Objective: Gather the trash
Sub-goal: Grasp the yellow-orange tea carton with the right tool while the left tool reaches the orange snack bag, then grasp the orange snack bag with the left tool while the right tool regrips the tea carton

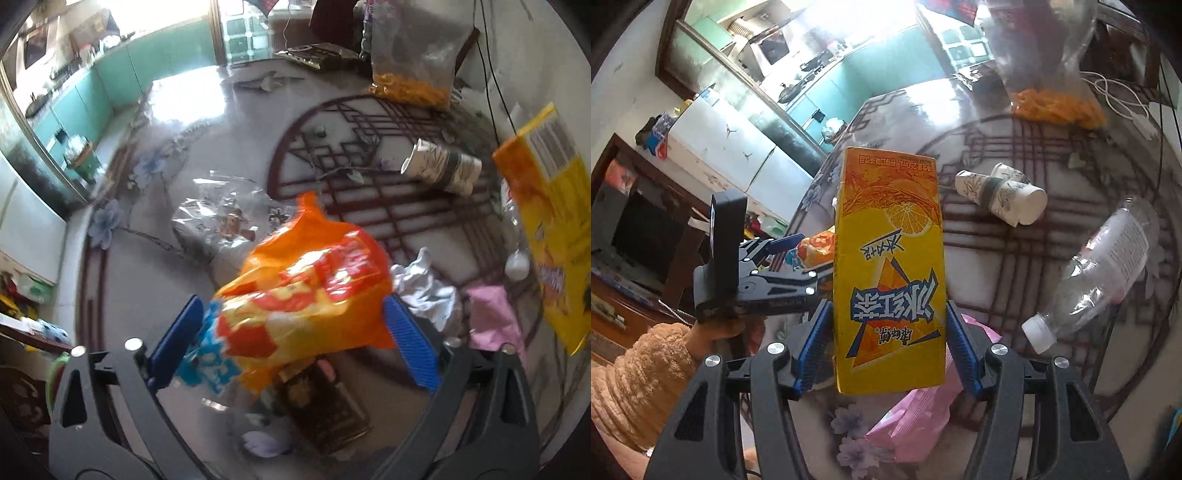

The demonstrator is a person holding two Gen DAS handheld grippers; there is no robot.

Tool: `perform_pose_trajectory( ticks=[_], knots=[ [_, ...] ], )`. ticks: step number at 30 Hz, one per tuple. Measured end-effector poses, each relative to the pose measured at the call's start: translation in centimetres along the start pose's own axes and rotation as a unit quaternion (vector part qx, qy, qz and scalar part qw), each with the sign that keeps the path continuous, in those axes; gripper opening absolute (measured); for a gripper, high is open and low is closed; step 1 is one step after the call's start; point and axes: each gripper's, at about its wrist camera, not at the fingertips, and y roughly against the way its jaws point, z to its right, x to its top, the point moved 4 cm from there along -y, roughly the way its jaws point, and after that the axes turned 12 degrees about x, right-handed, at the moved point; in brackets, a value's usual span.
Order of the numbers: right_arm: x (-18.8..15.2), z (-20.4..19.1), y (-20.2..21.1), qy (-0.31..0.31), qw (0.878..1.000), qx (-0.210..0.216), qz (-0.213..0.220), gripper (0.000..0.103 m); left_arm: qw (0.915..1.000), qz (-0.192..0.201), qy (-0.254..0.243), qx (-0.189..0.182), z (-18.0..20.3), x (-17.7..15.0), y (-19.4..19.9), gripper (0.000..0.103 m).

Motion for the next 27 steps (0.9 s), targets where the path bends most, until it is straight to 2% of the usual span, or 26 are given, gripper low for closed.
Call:
perform_pose_trajectory(
  ticks=[2, 6, 11, 16, 21, 27],
  knots=[
    [0.1, -0.1, 0.0, 0.001, 1.000, 0.001, 0.000, 0.059, 1.0000, 0.004, 0.001, 0.002, 0.1, 0.1, 0.0, 0.085],
    [0.0, -0.5, -0.2, 0.002, 1.000, 0.012, 0.000, 0.059, 0.9999, 0.006, -0.012, 0.005, 0.3, 0.0, 0.3, 0.085],
    [0.0, -0.5, -0.9, 0.003, 1.000, 0.017, -0.002, 0.059, 0.9996, -0.001, -0.019, 0.020, -0.3, -0.4, 0.2, 0.095],
    [0.0, -0.3, -1.5, -0.003, 1.000, 0.016, -0.006, 0.059, 0.9996, 0.001, -0.015, 0.023, -0.8, -0.6, 0.3, 0.096],
    [-0.2, -0.2, -1.5, -0.003, 1.000, 0.014, -0.004, 0.059, 0.9995, 0.026, 0.003, 0.019, -1.8, -0.8, 1.1, 0.098],
    [-0.1, 0.1, -2.4, -0.006, 1.000, 0.008, -0.018, 0.060, 0.9993, -0.014, -0.015, 0.032, -1.3, -1.5, -1.2, 0.098]
  ],
)
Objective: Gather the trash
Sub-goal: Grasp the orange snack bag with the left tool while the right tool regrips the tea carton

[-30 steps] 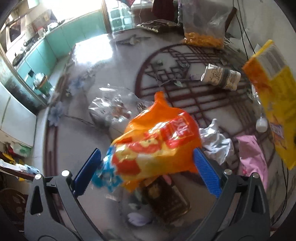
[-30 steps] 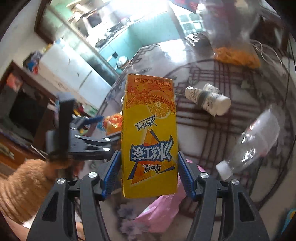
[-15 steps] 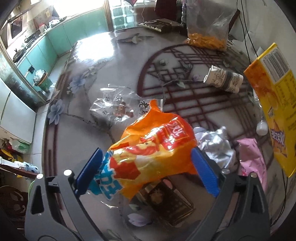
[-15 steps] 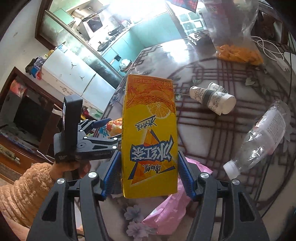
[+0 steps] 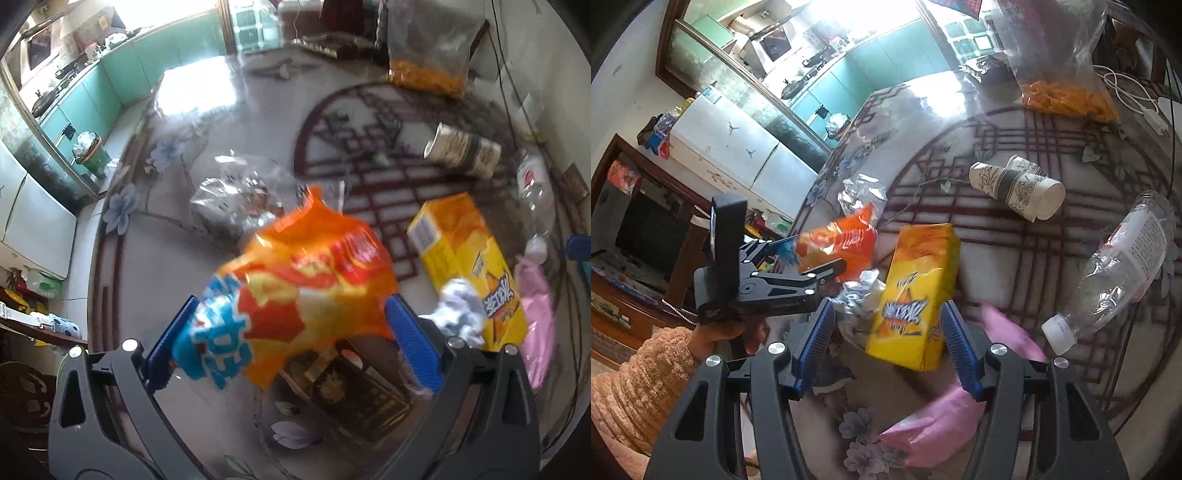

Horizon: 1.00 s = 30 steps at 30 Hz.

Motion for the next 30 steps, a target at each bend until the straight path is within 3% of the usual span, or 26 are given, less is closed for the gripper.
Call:
perform_pose_trajectory(
  ticks=[4, 6, 8, 10, 14, 16, 18, 19, 20, 21, 23, 26, 30],
  knots=[
    [-0.4, 0.9, -1.5, -0.021, 0.999, -0.022, -0.020, 0.076, 0.9998, -0.012, -0.006, -0.013, 0.9, -0.3, -0.8, 0.097],
    [-0.4, 1.2, -2.3, -0.032, 0.999, -0.025, -0.024, 0.076, 0.9995, -0.010, 0.004, -0.029, 1.1, -0.3, -0.9, 0.087],
    [-0.2, 1.4, -3.5, -0.041, 0.998, -0.040, -0.025, 0.076, 0.9993, -0.016, 0.007, -0.033, 1.2, -0.1, -1.0, 0.036],
    [0.3, 1.8, -4.8, -0.049, 0.996, -0.069, -0.022, 0.076, 0.9986, -0.028, 0.021, -0.040, 1.1, -0.1, -1.2, 0.019],
    [1.2, 2.3, -7.5, -0.045, 0.990, -0.129, -0.028, 0.076, 0.9971, -0.010, 0.065, -0.038, -0.3, 0.2, 0.1, 0.012],
    [1.1, 2.7, -8.7, -0.048, 0.988, -0.142, -0.039, 0.076, 0.9971, 0.004, 0.072, -0.023, -0.9, 0.5, 1.2, 0.013],
    [1.0, 3.0, -9.7, -0.046, 0.986, -0.150, -0.054, 0.075, 0.9963, 0.015, 0.082, -0.020, -1.4, 0.7, 2.0, 0.035],
    [0.8, 3.2, -10.2, -0.041, 0.985, -0.157, -0.064, 0.069, 0.9959, 0.020, 0.086, -0.021, -1.5, 0.8, 2.4, 0.055],
    [0.7, 3.4, -10.4, -0.038, 0.984, -0.158, -0.066, 0.066, 0.9954, 0.025, 0.090, -0.023, -1.6, 1.0, 2.6, 0.062],
    [0.7, 3.4, -10.4, -0.037, 0.985, -0.157, -0.062, 0.065, 0.9952, 0.028, 0.091, -0.025, -1.6, 1.0, 2.9, 0.064],
    [0.7, 3.4, -9.8, -0.033, 0.987, -0.147, -0.052, 0.061, 0.9957, 0.028, 0.086, -0.019, -1.5, 1.1, 3.0, 0.077],
    [0.6, 2.9, -7.9, -0.028, 0.992, -0.118, -0.028, 0.061, 0.9958, 0.039, 0.083, -0.001, -1.9, 1.6, 3.1, 0.082],
    [0.3, 3.2, -5.7, -0.033, 0.994, -0.104, -0.013, 0.061, 0.9931, 0.030, 0.113, -0.013, -3.1, 2.6, 2.0, 0.093]
  ],
)
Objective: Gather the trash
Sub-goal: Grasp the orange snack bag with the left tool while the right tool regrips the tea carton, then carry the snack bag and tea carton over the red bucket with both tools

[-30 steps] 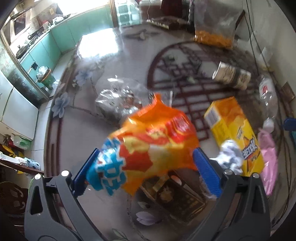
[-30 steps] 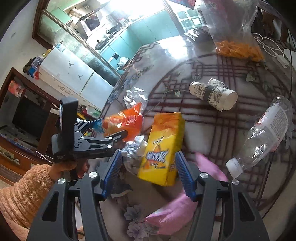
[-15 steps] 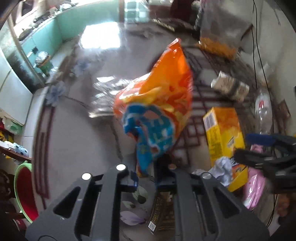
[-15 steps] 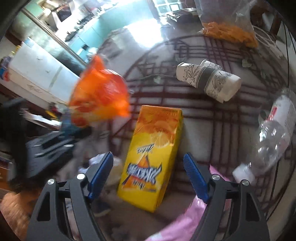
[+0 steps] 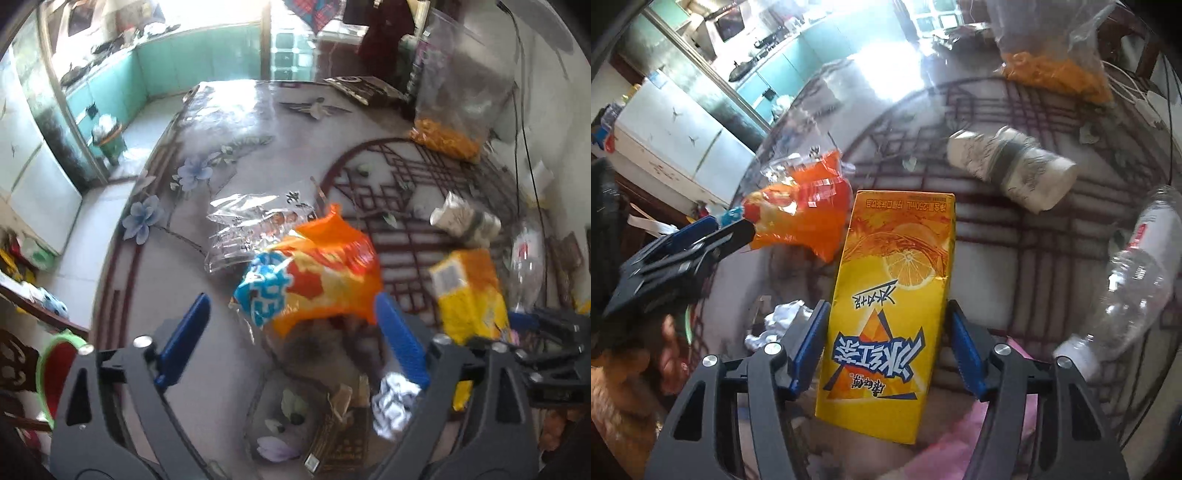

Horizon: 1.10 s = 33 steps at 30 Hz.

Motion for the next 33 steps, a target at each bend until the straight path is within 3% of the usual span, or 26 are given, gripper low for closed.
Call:
perform_pose_trajectory(
  ticks=[4, 11, 15, 16, 21, 22, 28, 31, 33],
  knots=[
    [-0.4, 0.9, 1.2, -0.023, 1.000, 0.008, 0.007, 0.061, 0.9988, -0.043, 0.022, 0.006, -0.3, 0.0, -2.9, 0.094],
    [0.3, 1.9, 1.1, -0.043, 0.999, 0.011, 0.009, 0.061, 0.9920, -0.075, 0.090, -0.046, 0.1, 0.5, -5.4, 0.091],
    [0.3, 2.4, 1.7, -0.045, 0.999, 0.011, 0.015, 0.061, 0.9874, -0.088, 0.109, -0.075, 0.6, 0.5, -6.1, 0.059],
    [0.1, 2.4, 1.9, -0.046, 0.999, 0.012, 0.016, 0.061, 0.9864, -0.089, 0.110, -0.082, 0.7, 0.4, -6.1, 0.045],
    [-0.4, 1.8, 2.8, -0.045, 0.999, 0.014, 0.025, 0.061, 0.9875, -0.074, 0.105, -0.091, 0.9, 0.5, -4.4, 0.038],
    [-0.5, 1.5, 3.0, -0.043, 0.999, 0.014, 0.028, 0.061, 0.9881, -0.070, 0.100, -0.094, 0.9, 0.5, -3.9, 0.003],
    [-1.2, -1.1, 5.2, -0.017, 0.998, 0.015, 0.051, 0.061, 0.9927, -0.025, 0.085, -0.081, 0.5, -0.1, 0.7, 0.002],
    [-1.6, -2.2, 6.0, -0.010, 0.998, 0.017, 0.056, 0.061, 0.9916, -0.026, 0.089, -0.091, 0.4, -0.4, 1.9, 0.003],
    [-1.9, -2.8, 6.5, -0.005, 0.998, 0.016, 0.059, 0.061, 0.9934, -0.029, 0.078, -0.080, 0.4, -0.9, 2.1, 0.030]
  ],
)
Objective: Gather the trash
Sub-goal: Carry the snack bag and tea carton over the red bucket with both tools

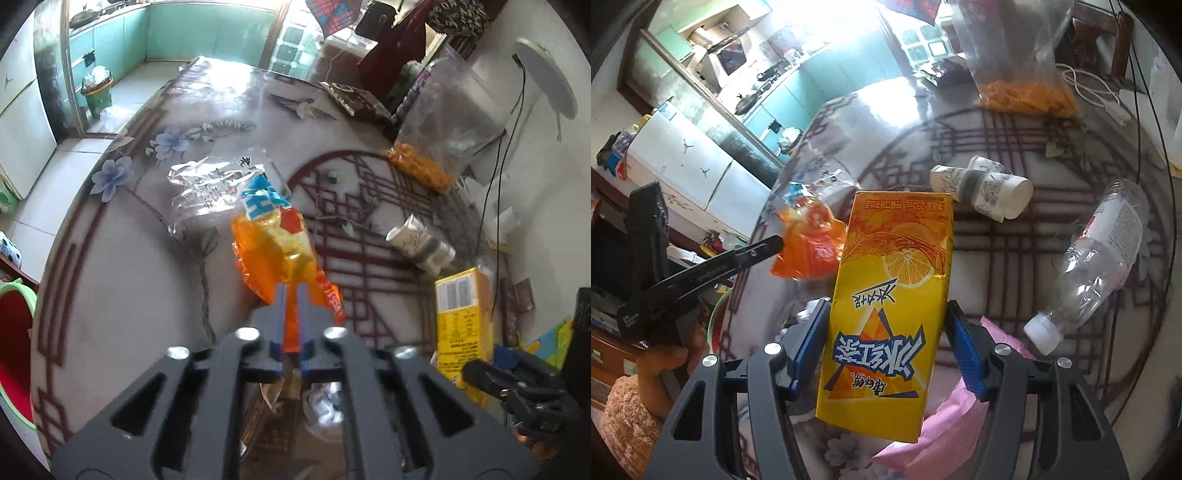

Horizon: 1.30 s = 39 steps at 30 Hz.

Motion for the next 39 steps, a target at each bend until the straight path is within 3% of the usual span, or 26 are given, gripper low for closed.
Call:
perform_pose_trajectory(
  ticks=[1, 2, 4, 7, 9, 11, 12, 13, 14, 17, 22, 26, 29, 39],
  knots=[
    [-0.3, -0.2, 0.3, 0.001, 1.000, -0.001, 0.001, 0.061, 0.9999, -0.001, -0.003, 0.015, 0.0, -0.1, -0.1, 0.076],
    [-0.4, -0.2, 0.5, 0.001, 1.000, -0.002, 0.002, 0.061, 0.9996, 0.005, 0.001, 0.026, 0.0, 0.0, -0.4, 0.092],
    [-0.8, -0.2, 0.9, -0.002, 1.000, -0.006, 0.004, 0.061, 0.9994, 0.016, 0.010, 0.030, -0.3, 0.0, -0.5, 0.093],
    [-0.9, 0.2, 1.2, -0.006, 1.000, -0.011, 0.005, 0.061, 0.9977, -0.010, 0.016, 0.066, -0.2, 0.7, -2.8, 0.095],
    [-1.0, 0.2, 1.6, -0.006, 1.000, -0.012, 0.008, 0.061, 0.9940, -0.052, 0.046, 0.084, -0.9, 0.7, -5.0, 0.095],
    [-1.0, 0.4, 1.8, -0.008, 1.000, -0.013, 0.010, 0.061, 0.9909, -0.077, 0.080, 0.077, -1.7, 0.4, -6.4, 0.092],
    [-1.1, 0.5, 1.9, -0.010, 1.000, -0.014, 0.011, 0.061, 0.9897, -0.084, 0.093, 0.069, -2.0, 0.2, -6.9, 0.084],
    [-1.2, 0.6, 2.1, -0.011, 1.000, -0.015, 0.012, 0.061, 0.9893, -0.090, 0.099, 0.058, -2.1, 0.0, -7.2, 0.059],
    [-1.2, 0.6, 2.3, -0.012, 1.000, -0.015, 0.013, 0.061, 0.9899, -0.085, 0.102, 0.050, -2.2, 0.0, -7.1, 0.049],
    [-1.1, 0.3, 2.7, -0.011, 1.000, -0.013, 0.019, 0.061, 0.9921, -0.069, 0.094, 0.046, -2.4, 0.2, -5.8, 0.040],
    [-0.4, -1.9, 2.9, 0.016, 0.999, -0.006, 0.034, 0.061, 0.9971, 0.031, 0.045, 0.052, -2.2, 0.5, 1.3, 0.038],
    [0.0, -4.6, 2.8, 0.047, 0.998, 0.005, 0.043, 0.061, 0.9925, 0.097, 0.014, 0.073, -2.3, -0.4, 7.6, 0.038],
    [0.1, -7.0, 2.7, 0.076, 0.996, 0.011, 0.050, 0.061, 0.9906, 0.113, 0.022, 0.074, -2.9, -1.4, 10.5, 0.038],
    [0.1, -12.6, 3.0, 0.136, 0.988, 0.009, 0.075, 0.061, 0.9883, 0.128, 0.047, 0.068, -5.6, -3.6, 14.8, 0.039]
  ],
)
